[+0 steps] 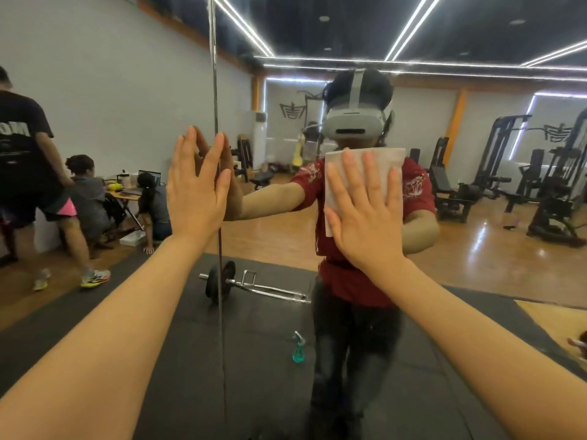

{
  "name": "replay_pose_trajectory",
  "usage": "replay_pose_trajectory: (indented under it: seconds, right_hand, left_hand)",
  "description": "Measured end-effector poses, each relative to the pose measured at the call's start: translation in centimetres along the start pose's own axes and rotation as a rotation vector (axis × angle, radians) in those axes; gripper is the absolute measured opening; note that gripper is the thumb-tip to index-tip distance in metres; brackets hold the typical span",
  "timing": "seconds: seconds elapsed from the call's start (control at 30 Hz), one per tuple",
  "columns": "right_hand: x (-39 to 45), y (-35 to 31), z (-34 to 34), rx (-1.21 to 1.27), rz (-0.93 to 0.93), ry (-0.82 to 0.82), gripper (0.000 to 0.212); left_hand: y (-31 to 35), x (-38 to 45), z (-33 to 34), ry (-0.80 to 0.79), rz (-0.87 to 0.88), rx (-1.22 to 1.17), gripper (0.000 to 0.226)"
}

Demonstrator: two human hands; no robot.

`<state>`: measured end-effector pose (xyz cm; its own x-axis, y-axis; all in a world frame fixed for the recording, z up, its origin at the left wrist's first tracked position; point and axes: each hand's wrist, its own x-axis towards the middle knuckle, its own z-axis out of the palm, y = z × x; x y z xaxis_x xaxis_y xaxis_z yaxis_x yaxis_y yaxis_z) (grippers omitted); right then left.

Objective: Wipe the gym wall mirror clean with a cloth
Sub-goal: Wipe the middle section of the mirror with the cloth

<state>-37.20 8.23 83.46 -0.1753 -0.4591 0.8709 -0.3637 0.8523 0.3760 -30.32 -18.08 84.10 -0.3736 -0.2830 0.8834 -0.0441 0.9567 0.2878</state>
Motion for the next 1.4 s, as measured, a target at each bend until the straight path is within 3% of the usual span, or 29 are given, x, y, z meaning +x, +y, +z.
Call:
replay_pose_trajectory:
  seconds: [0.5,0.93,1.13,1.3,1.4]
  right_hand:
    - [0.0,0.0,0.1,0.028,-0.011,0.038,0.063]
    - [-0.3,-1.0,0.4,0.051,0.083,0.003,0.062]
    - [-0.7,-5.2,1.1,0.084,0.354,0.033,0.062]
    - [1.0,-13.9,2.8,0.114,0.19,0.032,0.064]
    - [1.2,-15.2,3.4,0.118,0.17,0.016,0.063]
  left_hand:
    - [0.6,0.4,-2.0,-0.123,-0.035,0.122,0.063]
    - [-0.6,-0.4,-0.2,-0.017,0.038,0.029,0.059]
    - [-1.1,-0.7,1.5,0.043,0.074,-0.051,0.054]
    - [-1.7,-0.7,1.5,0.062,0.126,-0.063,0.053]
    - [-2.2,-0.8,1.4,0.062,0.166,-0.043,0.055]
